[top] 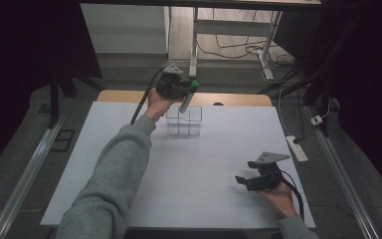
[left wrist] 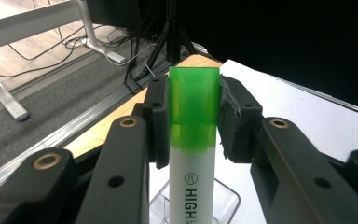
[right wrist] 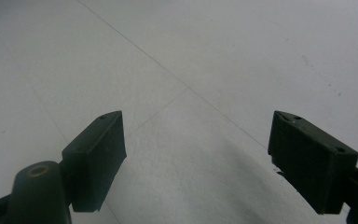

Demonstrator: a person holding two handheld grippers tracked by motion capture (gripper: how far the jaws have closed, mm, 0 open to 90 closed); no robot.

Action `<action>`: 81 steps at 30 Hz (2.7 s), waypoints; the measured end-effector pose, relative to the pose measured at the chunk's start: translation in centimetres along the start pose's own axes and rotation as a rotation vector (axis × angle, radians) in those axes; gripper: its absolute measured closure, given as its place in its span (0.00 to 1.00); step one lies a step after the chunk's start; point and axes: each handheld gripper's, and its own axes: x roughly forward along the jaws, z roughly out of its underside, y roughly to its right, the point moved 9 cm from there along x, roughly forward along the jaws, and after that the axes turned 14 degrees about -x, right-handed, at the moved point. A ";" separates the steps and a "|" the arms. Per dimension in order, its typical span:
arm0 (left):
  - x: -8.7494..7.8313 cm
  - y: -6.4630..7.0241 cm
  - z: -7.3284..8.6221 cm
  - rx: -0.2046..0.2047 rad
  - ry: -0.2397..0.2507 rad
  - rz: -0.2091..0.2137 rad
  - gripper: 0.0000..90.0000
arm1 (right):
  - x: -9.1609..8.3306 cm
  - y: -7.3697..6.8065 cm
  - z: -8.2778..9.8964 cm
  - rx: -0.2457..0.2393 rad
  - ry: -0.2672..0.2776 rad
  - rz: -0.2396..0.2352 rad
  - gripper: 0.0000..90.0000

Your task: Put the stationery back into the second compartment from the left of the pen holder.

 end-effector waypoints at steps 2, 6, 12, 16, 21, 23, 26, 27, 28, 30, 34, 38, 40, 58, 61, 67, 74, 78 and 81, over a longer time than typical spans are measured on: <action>0.2 -0.1 0.1 0.009 -0.006 -0.006 0.74 | 0.0 0.0 0.0 -0.001 -0.001 0.000 0.21; 0.5 -0.2 0.5 0.011 -0.017 -0.005 0.74 | 0.0 0.0 0.1 0.000 -0.004 -0.003 0.21; 1.0 -0.8 1.6 0.011 -0.049 -0.041 0.71 | 0.0 0.0 0.1 -0.003 -0.004 -0.002 0.21; 0.5 -0.7 1.9 0.009 -0.052 -0.052 0.59 | -0.1 -0.2 0.0 -0.011 -0.004 -0.002 0.21; -0.2 -0.6 2.4 0.016 -0.077 -0.041 0.54 | 0.0 -0.2 0.1 -0.011 -0.006 -0.002 0.21; -0.5 -0.5 2.6 0.010 -0.079 -0.035 0.54 | -0.1 -0.2 0.0 -0.011 -0.004 0.000 0.21; -1.0 -0.5 3.1 0.014 -0.097 -0.034 0.53 | 0.0 -0.2 0.1 -0.009 -0.007 0.001 0.21; -1.1 -0.5 3.3 0.015 -0.102 -0.039 0.52 | 0.0 -0.2 0.0 -0.010 -0.005 0.000 0.21; -1.4 -0.4 3.5 0.014 -0.101 -0.036 0.52 | 0.0 -0.2 0.0 -0.011 -0.003 0.002 0.21; -1.8 -0.3 3.8 0.010 -0.103 -0.031 0.52 | 0.0 -0.2 0.1 -0.011 -0.004 0.002 0.21; -3.0 -0.2 4.8 0.015 -0.117 -0.036 0.52 | 0.0 -0.2 0.1 -0.007 -0.009 0.005 0.21; -4.6 0.0 6.1 0.008 -0.123 -0.029 0.52 | -0.1 -0.1 0.1 -0.006 -0.011 0.010 0.21; -5.6 0.2 6.9 0.020 -0.124 -0.031 0.52 | -0.1 -0.1 0.2 -0.004 -0.011 0.012 0.21; -12.0 0.2 14.0 0.016 -0.144 -0.083 0.51 | -0.1 -0.1 0.2 -0.010 -0.010 0.014 0.21; -12.8 0.4 15.2 0.007 -0.137 -0.087 0.51 | -0.2 -0.1 0.1 -0.006 -0.007 0.014 0.21; -14.6 0.9 17.8 -0.014 -0.132 -0.089 0.51 | -0.3 -0.1 0.0 -0.010 -0.004 0.015 0.21; -16.4 1.6 20.6 -0.036 -0.140 -0.090 0.49 | -0.4 0.0 0.0 -0.008 0.002 0.015 0.21; -16.9 1.6 22.0 -0.055 -0.152 -0.097 0.49 | -0.6 0.1 -0.2 -0.008 0.018 0.030 0.21; -17.2 1.3 22.9 -0.078 -0.163 -0.098 0.49 | -0.7 0.2 -0.2 -0.002 0.023 0.034 0.21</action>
